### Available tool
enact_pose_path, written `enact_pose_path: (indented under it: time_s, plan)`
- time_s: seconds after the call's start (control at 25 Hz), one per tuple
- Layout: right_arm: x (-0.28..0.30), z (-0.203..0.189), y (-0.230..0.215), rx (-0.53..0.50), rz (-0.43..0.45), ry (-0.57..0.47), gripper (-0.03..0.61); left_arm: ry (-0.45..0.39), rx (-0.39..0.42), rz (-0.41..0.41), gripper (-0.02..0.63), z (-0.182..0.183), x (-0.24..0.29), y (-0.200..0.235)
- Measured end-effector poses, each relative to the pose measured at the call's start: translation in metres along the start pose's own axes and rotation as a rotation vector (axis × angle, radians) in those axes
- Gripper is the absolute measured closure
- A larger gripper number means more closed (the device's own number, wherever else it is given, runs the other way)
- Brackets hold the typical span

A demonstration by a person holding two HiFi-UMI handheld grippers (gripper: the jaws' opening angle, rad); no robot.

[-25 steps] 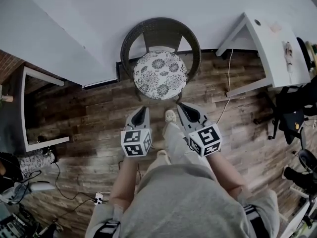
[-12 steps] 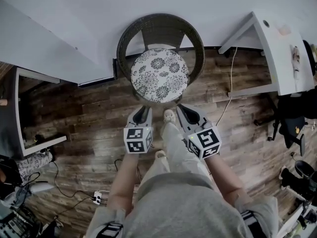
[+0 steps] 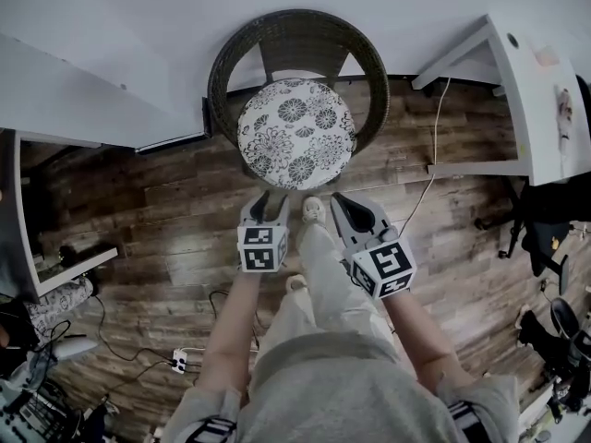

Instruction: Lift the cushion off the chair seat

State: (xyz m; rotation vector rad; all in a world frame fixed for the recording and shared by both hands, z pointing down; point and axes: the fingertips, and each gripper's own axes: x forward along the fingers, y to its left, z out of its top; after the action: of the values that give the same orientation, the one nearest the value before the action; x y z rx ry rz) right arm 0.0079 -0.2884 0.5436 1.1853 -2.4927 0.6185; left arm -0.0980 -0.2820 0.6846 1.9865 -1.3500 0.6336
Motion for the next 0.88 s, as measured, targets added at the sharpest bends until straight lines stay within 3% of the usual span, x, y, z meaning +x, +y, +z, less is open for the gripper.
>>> enact_pose_path:
  time_s: [0.88]
  plan:
    - [0.049,-0.056,-0.045,0.071,-0.007,0.103,0.575,0.228,0.098,0.047,0.362,-0.091,0.131,0.042]
